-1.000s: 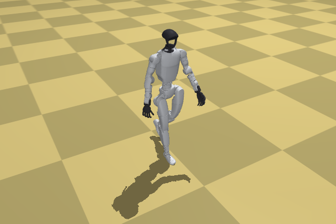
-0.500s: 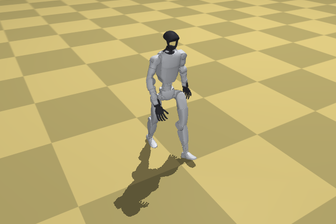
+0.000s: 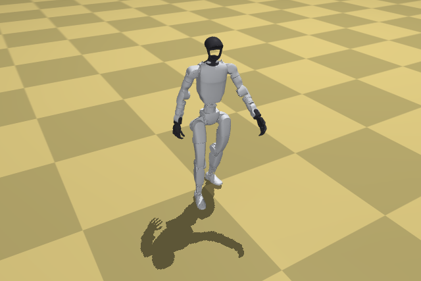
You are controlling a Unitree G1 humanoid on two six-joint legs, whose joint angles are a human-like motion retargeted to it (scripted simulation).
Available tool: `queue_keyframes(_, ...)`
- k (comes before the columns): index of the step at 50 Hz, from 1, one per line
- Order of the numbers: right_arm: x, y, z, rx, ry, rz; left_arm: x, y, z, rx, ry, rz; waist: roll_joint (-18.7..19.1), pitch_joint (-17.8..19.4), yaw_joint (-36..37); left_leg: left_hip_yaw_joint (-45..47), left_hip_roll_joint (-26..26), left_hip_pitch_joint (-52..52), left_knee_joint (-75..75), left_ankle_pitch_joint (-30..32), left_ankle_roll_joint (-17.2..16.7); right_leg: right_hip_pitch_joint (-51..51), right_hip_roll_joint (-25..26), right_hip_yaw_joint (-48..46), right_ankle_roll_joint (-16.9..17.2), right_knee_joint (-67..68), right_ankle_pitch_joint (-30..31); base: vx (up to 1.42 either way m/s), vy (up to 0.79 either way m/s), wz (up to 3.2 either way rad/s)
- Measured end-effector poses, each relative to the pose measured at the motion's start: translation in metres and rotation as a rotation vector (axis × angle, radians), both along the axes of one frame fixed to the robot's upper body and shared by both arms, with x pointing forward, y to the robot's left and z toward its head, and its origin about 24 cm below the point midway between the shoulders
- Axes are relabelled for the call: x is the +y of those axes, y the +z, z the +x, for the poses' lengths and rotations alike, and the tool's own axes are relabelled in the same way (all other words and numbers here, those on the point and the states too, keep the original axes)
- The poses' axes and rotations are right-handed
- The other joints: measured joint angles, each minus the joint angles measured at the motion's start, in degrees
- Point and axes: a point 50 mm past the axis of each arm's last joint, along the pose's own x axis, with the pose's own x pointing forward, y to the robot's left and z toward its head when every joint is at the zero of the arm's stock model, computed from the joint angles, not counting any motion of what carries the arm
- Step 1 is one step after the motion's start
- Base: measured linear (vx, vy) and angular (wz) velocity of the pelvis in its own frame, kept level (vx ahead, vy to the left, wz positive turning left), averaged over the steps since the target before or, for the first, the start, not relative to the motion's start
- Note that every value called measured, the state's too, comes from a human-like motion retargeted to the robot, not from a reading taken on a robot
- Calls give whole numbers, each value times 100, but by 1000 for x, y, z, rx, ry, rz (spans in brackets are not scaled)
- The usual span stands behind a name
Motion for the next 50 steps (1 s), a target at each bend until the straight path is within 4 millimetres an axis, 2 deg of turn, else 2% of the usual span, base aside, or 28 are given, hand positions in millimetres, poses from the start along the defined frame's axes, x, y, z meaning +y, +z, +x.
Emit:
queue_keyframes(3,-2,-1,1,72,37,-49,-11,28,27,-107,-7,-18,-185,206,-267,-227,-299,451,-51,-180,-60,293,-175,-80,620,-1973,663,64,-10,76)
queue_keyframes(5,4,-2,3,95,61,-31,-15,40,35,-155,-37,-9,-215,326,-279,-240,-164,781,-103,-277,-240,188,-3,-62,844,-2292,732,66,-33,14)
queue_keyframes(6,6,-3,6,95,72,-20,-17,42,36,-165,-56,-8,-191,342,-232,-218,-59,893,-115,-283,-317,112,130,-27,844,-2292,751,66,-38,-15)
queue_keyframes(9,8,-3,17,79,95,-12,-24,34,30,-148,-101,-20,-118,296,-120,-304,25,1126,-48,-148,-328,122,232,58,844,-2292,912,69,-16,-6)
queue_keyframes(12,6,-2,32,39,105,-39,-30,6,7,-54,-118,-52,-143,204,-6,-487,-158,1198,347,320,-96,480,-4,134,844,-2292,913,74,0,3)
queue_keyframes(15,4,0,51,-16,103,-75,-31,-35,-34,118,-115,-80,-330,151,226,-452,-364,913,1482,991,216,975,-242,270,790,-2292,541,74,-14,-21)
queue_keyframes(20,5,8,99,-188,77,-129,-22,-98,-133,478,-69,-47,-585,-105,646,-226,-512,-1036,4741,1685,754,1218,-491,464,686,-1943,-108,66,-17,-18)
queue_keyframes(22,6,16,126,-271,79,-148,-16,-113,-173,608,-28,-21,-670,-101,922,-111,-566,-1661,5398,1606,877,1312,-516,584,723,-1871,-237,59,-11,-50)
queue_keyframes(25,9,30,166,-385,96,-159,-6,-126,-230,780,46,9,-854,-43,1397,151,-629,-2366,5594,1217,1039,1427,-578,794,830,-1790,-387,56,-7,-66)
queue_keyframes(27,11,42,193,-457,112,-163,2,-129,-262,873,113,20,-963,1,1703,372,-587,-2684,5147,992,1095,1458,-592,916,838,-1733,-478,54,-4,-63)
queue_keyframes(30,13,63,230,-570,137,-176,12,-128,-302,973,245,21,-1067,83,2124,773,-456,-2828,3649,942,1047,1518,-567,1064,732,-1647,-623,55,1,-58)
queue_keyframes(32,14,77,250,-655,146,-190,17,-125,-323,1008,338,13,-985,163,2413,1096,-252,-2611,2139,1126,802,1662,-377,1146,557,-1601,-744,59,4,-70)
queue_keyframes(35,14,95,270,-782,145,-209,23,-121,-348,1029,433,0,-603,365,2816,1700,187,-2061,-45,1474,127,2200,118,1205,249,-1598,-964,65,9,-59)
queue_keyframes(38,13,102,274,-842,151,-202,25,-118,-362,1010,477,-23,-339,457,3007,2255,481,-1987,-857,1430,-552,2813,423,1111,78,-1712,-1139,69,14,7)
queue_keyframes(40,14,100,271,-832,174,-191,27,-117,-364,976,504,-54,-329,434,3079,2407,539,-2095,-880,1342,-775,3099,488,1009,31,-1762,-1191,70,15,52)
queue_keyframes(43,18,84,255,-735,249,-168,30,-116,-359,917,533,-125,-332,358,3169,2150,474,-1973,-880,1577,-752,3450,605,827,-76,-1619,-1017,73,15,80)
queue_keyframes(45,22,69,237,-637,314,-145,32,-115,-354,883,530,-173,-255,341,3240,1808,447,-1688,-880,1755,-673,3661,727,685,-185,-1278,-635,77,15,101)
queue_keyframes(47,34,55,219,-585,331,-37,38,-115,-343,850,492,-140,-155,301,3406,1427,502,-1325,-880,1730,-498,3554,847,575,-251,-371,31,76,14,102)
queue_keyframes(50,50,36,192,-426,399,74,44,-114,-315,770,460,-146,-158,90,3644,875,581,-1135,-794,1528,-227,2593,935,493,-8,1610,941,66,11,118)
